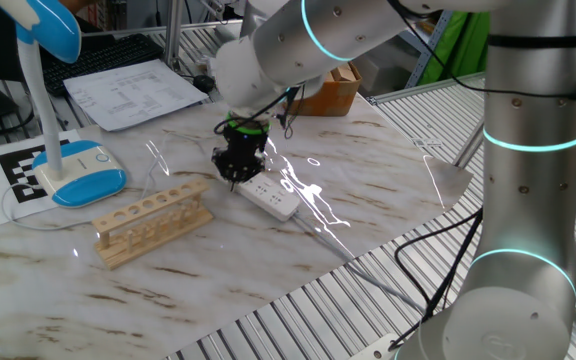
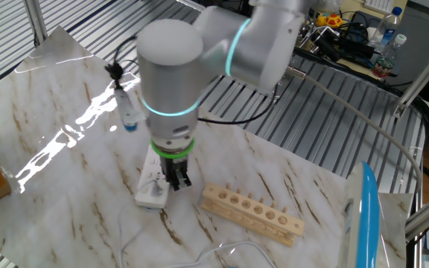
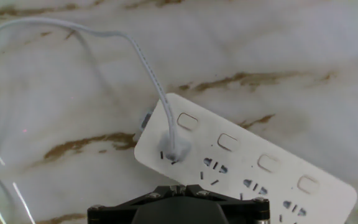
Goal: Plug in the power cord of the desk lamp, turn on the socket, and light up the desk lamp
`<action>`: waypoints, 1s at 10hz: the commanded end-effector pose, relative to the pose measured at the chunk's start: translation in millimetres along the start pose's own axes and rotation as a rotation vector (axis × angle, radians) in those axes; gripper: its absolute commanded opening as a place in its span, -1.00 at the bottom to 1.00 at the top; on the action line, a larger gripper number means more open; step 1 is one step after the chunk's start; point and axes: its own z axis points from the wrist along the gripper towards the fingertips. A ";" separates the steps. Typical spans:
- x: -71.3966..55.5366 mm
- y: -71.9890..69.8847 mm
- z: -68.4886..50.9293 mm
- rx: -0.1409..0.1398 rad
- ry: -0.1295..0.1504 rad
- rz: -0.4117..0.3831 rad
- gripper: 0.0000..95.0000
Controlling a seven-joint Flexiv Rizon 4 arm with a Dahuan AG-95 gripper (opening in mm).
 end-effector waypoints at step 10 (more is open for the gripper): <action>-21.8 -23.2 -14.1 -0.011 0.007 0.006 -1.00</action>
